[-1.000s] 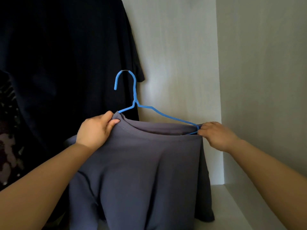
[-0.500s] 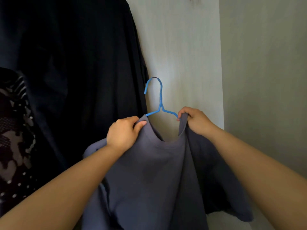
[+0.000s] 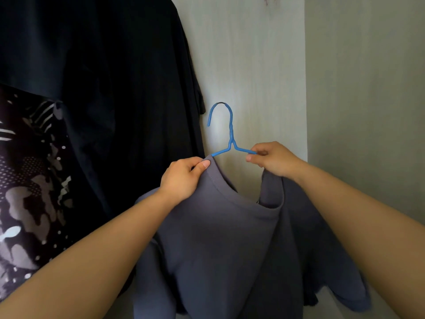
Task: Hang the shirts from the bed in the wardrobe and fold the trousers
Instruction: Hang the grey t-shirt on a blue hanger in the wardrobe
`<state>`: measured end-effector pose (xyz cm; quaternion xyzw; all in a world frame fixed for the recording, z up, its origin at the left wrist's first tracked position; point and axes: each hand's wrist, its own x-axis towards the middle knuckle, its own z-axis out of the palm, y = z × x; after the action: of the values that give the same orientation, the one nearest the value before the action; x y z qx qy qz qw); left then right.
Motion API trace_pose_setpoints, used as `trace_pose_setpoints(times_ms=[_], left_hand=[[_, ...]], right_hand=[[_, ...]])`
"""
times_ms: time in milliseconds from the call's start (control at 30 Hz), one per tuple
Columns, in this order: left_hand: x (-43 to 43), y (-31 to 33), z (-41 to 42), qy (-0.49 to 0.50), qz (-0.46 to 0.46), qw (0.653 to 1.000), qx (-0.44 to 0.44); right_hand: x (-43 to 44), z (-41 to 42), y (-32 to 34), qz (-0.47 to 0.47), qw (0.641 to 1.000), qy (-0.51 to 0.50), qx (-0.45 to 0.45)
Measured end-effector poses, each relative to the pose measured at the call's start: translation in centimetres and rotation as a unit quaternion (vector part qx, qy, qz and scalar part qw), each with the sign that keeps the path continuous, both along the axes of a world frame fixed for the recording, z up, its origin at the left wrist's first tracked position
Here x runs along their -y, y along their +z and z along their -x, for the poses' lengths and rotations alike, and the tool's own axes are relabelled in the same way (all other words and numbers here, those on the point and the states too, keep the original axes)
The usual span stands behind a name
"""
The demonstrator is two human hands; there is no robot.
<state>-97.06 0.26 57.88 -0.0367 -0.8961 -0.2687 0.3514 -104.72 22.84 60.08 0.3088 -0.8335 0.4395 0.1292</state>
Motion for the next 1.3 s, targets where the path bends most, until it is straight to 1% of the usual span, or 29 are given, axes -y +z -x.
trace_pose_setpoints(times_ms=[67,200,267,367,467,533,633,700,767,800,833,867,900,933,967,1000,1067,1100,1133,1233,1300], left_hand=[[0.5,0.3,-0.1,0.011,-0.001,1.0,-0.012],[1.4,0.6,-0.1,0.037,-0.027,0.998,-0.037],[1.6,0.7,-0.1,0.047,-0.038,0.997,-0.043],[1.5,0.6,0.0,0.06,-0.033,0.996,-0.065],[1.2,0.6,-0.2,0.085,-0.024,0.992,-0.09],[1.3,0.6,-0.2,0.095,-0.019,0.99,-0.099],[1.4,0.6,-0.2,0.094,-0.023,0.991,-0.096],[1.4,0.5,-0.2,0.099,-0.014,0.99,-0.098],[1.3,0.3,-0.3,0.094,0.004,0.989,-0.11],[1.2,0.2,-0.4,0.088,0.015,0.989,-0.117],[1.2,0.2,-0.4,0.08,0.025,0.989,-0.121],[1.3,0.2,-0.5,0.071,0.033,0.99,-0.119],[1.4,0.3,-0.5,0.063,0.04,0.991,-0.114],[1.4,0.4,-0.6,0.059,0.044,0.991,-0.11],[1.3,0.4,-0.6,0.06,0.043,0.991,-0.108],[1.3,0.3,-0.7,0.064,0.038,0.991,-0.109],[1.3,0.2,-0.7,0.07,0.012,0.992,-0.108],[1.2,0.1,-0.7,0.063,-0.013,0.993,-0.097],[1.1,0.1,-0.7,0.049,-0.044,0.995,-0.082],[0.7,0.2,-0.6,0.004,-0.117,0.992,-0.048],[0.5,0.3,-0.7,-0.017,-0.141,0.989,-0.041]], right_hand=[[-1.0,0.2,0.1,-0.019,1.0,-0.006,0.0],[-2.8,0.4,0.2,-0.008,1.0,-0.013,0.005],[-3.1,0.7,0.0,0.005,0.999,-0.037,0.011],[-3.0,1.0,0.0,0.0,0.993,-0.117,0.036],[-3.0,0.6,0.3,-0.046,0.971,-0.228,0.063],[-3.0,0.4,0.6,-0.051,0.96,-0.263,0.078],[-2.7,0.2,1.0,-0.053,0.961,-0.252,0.102],[-2.4,0.1,1.2,-0.025,0.966,-0.232,0.114],[-2.2,0.1,1.3,-0.023,0.97,-0.232,0.074],[-2.1,0.0,1.3,-0.05,0.965,-0.254,0.032],[-2.0,-0.1,1.4,-0.097,0.953,-0.286,-0.028],[-1.8,-0.5,1.5,-0.152,0.932,-0.318,-0.087],[-1.5,-0.9,1.7,-0.167,0.92,-0.335,-0.119],[-1.2,-1.1,1.7,-0.157,0.919,-0.337,-0.13],[-0.9,-1.2,1.8,-0.134,0.928,-0.327,-0.118],[-0.6,-1.1,1.9,-0.108,0.944,-0.299,-0.083],[-0.2,-1.1,2.0,-0.032,0.978,-0.206,-0.015],[0.0,-1.2,1.9,0.004,0.987,-0.161,0.0],[0.2,-1.3,1.8,0.018,0.991,-0.134,-0.01],[0.0,-1.2,0.9,-0.027,0.995,-0.086,-0.053],[-0.1,-0.7,0.3,-0.023,0.997,-0.052,-0.057]])
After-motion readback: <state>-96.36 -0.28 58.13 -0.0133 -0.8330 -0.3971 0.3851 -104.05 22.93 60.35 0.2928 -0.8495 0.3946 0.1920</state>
